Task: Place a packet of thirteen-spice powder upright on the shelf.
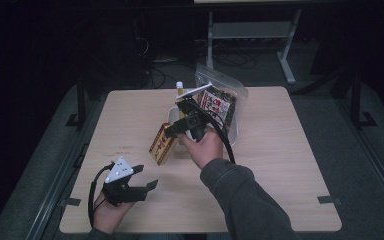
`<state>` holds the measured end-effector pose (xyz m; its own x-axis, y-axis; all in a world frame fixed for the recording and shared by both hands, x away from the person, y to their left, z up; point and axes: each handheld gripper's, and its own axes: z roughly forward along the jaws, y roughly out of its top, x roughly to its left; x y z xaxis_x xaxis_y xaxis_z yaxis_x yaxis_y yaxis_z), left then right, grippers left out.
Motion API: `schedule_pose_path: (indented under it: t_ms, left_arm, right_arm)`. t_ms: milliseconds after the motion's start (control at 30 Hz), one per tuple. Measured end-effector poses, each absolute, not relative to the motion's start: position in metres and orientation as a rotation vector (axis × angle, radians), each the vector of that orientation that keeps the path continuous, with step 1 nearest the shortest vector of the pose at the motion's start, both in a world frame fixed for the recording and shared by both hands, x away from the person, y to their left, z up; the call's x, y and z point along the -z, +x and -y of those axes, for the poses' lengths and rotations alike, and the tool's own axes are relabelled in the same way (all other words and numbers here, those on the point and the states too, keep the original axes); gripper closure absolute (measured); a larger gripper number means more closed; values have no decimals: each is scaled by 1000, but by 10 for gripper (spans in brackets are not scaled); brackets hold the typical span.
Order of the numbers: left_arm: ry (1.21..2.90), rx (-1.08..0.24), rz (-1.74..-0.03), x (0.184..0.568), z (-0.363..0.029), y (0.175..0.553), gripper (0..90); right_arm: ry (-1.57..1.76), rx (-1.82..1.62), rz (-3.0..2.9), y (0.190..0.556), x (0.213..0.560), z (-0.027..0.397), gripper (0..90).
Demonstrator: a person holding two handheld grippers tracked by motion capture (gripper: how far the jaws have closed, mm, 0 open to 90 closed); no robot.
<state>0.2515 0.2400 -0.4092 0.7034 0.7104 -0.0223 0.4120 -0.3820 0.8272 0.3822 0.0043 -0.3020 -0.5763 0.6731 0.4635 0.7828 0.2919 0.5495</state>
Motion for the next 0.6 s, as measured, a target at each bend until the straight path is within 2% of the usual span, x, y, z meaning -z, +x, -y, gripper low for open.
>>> schedule_pose_path:
  t_ms: [600]
  left_arm:
    - [2005, -423, -888, 412, -252, 253, 271]
  right_arm:
    - [-1555, 1152, 2525, 397, 272, -14, 678]
